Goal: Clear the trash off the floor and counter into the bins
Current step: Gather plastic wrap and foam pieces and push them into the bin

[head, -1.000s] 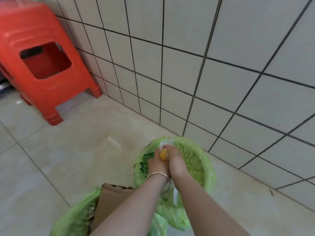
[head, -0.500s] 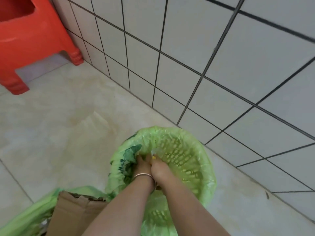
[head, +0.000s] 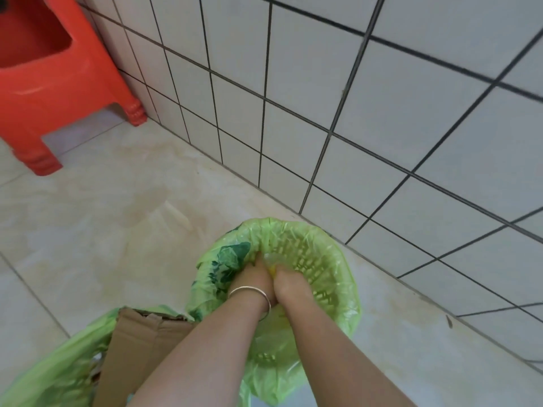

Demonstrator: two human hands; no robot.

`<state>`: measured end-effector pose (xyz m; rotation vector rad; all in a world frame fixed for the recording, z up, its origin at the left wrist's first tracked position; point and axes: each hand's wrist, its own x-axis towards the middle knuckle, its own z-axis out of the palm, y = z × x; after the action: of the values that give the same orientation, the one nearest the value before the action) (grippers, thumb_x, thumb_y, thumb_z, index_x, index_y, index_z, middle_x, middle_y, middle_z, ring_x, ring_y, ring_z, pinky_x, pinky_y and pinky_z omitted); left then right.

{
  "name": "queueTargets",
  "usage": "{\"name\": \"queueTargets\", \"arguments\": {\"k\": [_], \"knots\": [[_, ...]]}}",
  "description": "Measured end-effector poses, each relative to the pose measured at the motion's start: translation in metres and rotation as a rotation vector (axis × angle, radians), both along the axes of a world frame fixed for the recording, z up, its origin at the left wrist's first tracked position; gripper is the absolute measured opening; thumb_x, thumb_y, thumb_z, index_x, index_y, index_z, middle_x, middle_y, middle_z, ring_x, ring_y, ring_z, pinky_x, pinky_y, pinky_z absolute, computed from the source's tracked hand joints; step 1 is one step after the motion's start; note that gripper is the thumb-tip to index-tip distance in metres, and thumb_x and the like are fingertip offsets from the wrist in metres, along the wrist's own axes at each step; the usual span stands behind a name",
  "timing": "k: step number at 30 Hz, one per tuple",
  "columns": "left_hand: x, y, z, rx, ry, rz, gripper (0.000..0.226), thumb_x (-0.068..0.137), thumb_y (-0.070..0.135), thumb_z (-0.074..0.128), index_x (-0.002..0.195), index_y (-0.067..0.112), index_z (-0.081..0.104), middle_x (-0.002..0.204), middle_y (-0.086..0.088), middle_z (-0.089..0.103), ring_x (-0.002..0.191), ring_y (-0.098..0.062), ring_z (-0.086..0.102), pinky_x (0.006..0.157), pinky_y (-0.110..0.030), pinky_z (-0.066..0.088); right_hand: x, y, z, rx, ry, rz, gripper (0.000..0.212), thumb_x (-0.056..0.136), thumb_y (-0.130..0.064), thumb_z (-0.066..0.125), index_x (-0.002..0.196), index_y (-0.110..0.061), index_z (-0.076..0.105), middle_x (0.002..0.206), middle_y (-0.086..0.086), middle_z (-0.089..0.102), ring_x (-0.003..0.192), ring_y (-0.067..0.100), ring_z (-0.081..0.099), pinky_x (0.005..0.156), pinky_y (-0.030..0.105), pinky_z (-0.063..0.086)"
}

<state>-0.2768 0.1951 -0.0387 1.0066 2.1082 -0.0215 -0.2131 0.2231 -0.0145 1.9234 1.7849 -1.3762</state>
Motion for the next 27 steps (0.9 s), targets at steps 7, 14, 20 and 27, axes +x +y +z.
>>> {"name": "queueTargets", "arguments": {"k": [7,14,20,27], "knots": [[0.011,-0.035,0.061,0.183,0.178,-0.019,0.051,0.093,0.019,0.042,0.141,0.011,0.027,0.142,-0.014,0.037,0.12,-0.032,0.052,0.092,-0.039,0.045,0.013,-0.039,0.053,0.263,0.146,-0.159,0.058,0.098,-0.031,0.036,0.146,-0.002,0.02,0.147,0.019,0.034,0.133,0.034,0.038,0.105,0.037,0.033],[0.018,-0.101,0.099,0.355,0.224,0.028,0.049,0.09,0.034,0.047,0.134,0.015,0.037,0.135,-0.011,0.046,0.118,-0.032,0.053,0.089,-0.038,0.046,0.032,-0.089,0.077,0.369,0.156,-0.125,0.046,0.097,-0.03,0.038,0.136,-0.007,0.04,0.14,0.016,0.042,0.126,0.034,0.044,0.105,0.039,0.036],[0.013,-0.155,0.123,0.443,0.267,-0.026,0.031,0.087,0.028,0.047,0.114,0.022,0.058,0.115,-0.005,0.064,0.103,-0.028,0.061,0.079,-0.033,0.048,0.042,-0.132,0.105,0.31,0.09,0.081,0.021,0.09,-0.016,0.04,0.071,-0.013,0.049,0.075,0.006,0.052,0.081,0.026,0.048,0.053,0.025,0.034],[-0.008,-0.219,0.192,0.542,0.243,0.042,0.029,0.086,0.027,0.047,0.11,0.031,0.062,0.116,0.0,0.066,0.106,-0.027,0.06,0.087,-0.032,0.05,0.027,-0.195,0.171,0.394,0.192,0.171,0.024,0.091,-0.018,0.044,0.107,-0.01,0.061,0.1,0.011,0.063,0.094,0.029,0.057,0.069,0.026,0.04]]}}
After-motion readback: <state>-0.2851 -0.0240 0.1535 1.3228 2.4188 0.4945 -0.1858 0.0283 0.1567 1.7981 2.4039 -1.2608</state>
